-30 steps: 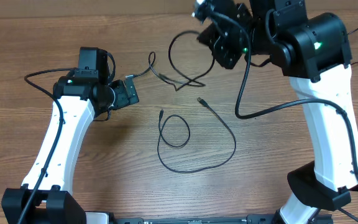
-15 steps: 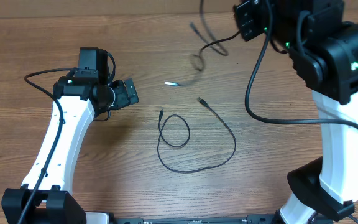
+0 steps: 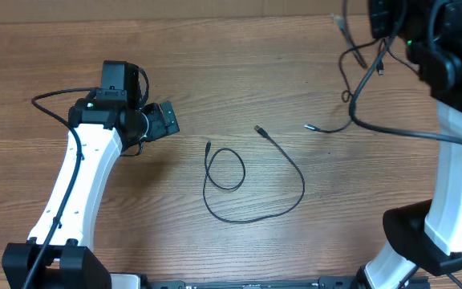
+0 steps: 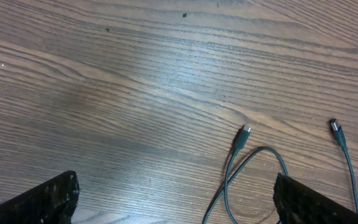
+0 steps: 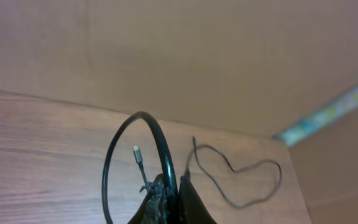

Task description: Untangle cables

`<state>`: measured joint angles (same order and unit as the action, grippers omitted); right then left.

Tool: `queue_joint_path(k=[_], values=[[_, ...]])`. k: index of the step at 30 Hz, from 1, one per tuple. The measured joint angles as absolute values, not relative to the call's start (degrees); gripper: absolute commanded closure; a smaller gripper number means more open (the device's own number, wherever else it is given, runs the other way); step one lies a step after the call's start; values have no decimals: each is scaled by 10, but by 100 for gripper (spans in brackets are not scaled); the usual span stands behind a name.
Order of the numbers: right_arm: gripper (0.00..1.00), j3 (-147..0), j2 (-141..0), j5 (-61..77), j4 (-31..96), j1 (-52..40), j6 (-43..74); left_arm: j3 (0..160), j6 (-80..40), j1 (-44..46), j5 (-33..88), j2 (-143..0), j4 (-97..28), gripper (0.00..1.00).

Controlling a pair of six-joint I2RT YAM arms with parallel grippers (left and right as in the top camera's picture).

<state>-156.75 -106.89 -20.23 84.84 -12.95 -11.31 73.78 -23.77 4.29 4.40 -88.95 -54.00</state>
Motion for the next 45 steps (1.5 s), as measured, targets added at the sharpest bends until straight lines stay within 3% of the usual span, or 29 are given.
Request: queue_joint_path(k=[19, 28, 45], values=[[96, -1564, -1069, -107, 902, 53, -79, 738, -238, 43, 44, -889, -540, 0], [96, -1466, -1069, -102, 872, 124, -76, 738, -238, 43, 44, -889, -540, 0], [96, -1344, -1069, 39, 792, 153, -75, 738, -238, 43, 44, -889, -540, 0]])
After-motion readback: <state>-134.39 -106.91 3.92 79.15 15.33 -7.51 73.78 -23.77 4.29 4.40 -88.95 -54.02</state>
